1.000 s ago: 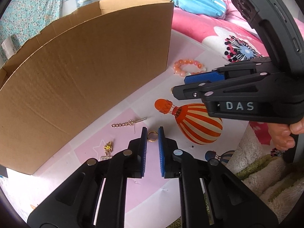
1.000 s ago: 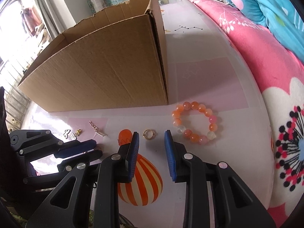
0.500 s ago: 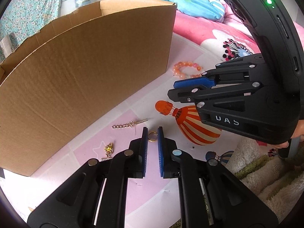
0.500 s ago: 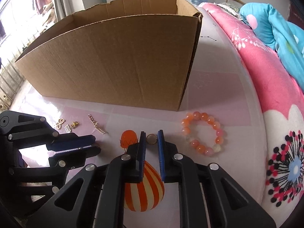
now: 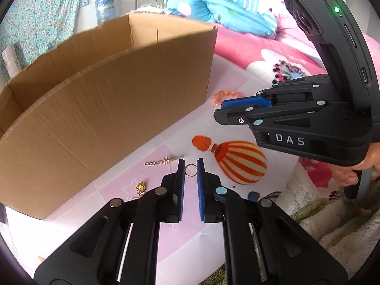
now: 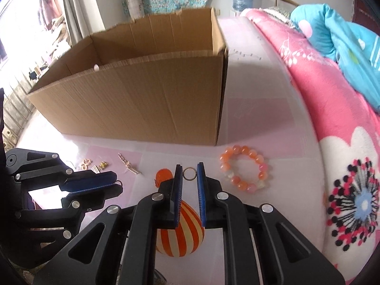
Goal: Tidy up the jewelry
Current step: 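Carry the gold ring over the box and open the right gripper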
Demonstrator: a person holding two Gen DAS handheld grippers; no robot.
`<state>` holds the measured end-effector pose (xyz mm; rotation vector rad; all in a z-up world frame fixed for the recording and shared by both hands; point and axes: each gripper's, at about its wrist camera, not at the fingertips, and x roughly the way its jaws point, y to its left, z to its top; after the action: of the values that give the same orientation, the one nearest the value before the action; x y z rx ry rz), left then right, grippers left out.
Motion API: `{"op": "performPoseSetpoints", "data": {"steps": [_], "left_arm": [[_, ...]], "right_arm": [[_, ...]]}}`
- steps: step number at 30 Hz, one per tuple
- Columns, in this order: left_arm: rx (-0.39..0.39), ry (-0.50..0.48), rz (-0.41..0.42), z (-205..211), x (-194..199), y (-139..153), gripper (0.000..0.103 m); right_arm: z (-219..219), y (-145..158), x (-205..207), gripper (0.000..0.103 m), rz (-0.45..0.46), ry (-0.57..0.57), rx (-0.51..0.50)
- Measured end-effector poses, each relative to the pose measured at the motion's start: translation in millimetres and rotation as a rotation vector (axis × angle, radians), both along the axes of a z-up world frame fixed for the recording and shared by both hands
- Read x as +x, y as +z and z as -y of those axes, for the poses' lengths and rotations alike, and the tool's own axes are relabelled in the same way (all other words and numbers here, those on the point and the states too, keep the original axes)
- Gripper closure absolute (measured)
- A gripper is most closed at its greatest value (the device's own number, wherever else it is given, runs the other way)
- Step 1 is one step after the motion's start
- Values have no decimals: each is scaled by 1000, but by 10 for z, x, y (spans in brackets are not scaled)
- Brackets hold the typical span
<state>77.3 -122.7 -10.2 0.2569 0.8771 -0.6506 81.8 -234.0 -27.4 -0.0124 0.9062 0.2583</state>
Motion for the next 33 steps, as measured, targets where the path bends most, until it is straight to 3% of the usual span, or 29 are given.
{"op": "performPoseSetpoints", "data": {"steps": [9, 12, 14, 17, 21, 25, 33], "left_arm": [[-129, -28, 111, -215, 22, 774, 94], [-168, -5, 140, -361, 189, 1051, 94], [-156, 36, 145, -414, 405, 1145, 94], [-74, 107, 91, -439, 806, 1061, 94], [-7, 178, -41, -523, 1303, 796, 94], [43, 233, -125, -625, 1537, 559, 94], [85, 272, -179, -724, 1655, 457, 94]], "right_arm": [[52, 752, -156, 91, 192, 8, 67], [8, 1034, -25, 91, 262, 57, 108], [-54, 1127, 178, 91, 263, 91, 126], [-241, 1116, 556, 91, 209, 137, 113], [-533, 885, 1096, 91, 53, 185, 72], [-748, 634, 1455, 91, -78, 212, 13], [-868, 528, 1575, 90, -109, 200, -60]]}}
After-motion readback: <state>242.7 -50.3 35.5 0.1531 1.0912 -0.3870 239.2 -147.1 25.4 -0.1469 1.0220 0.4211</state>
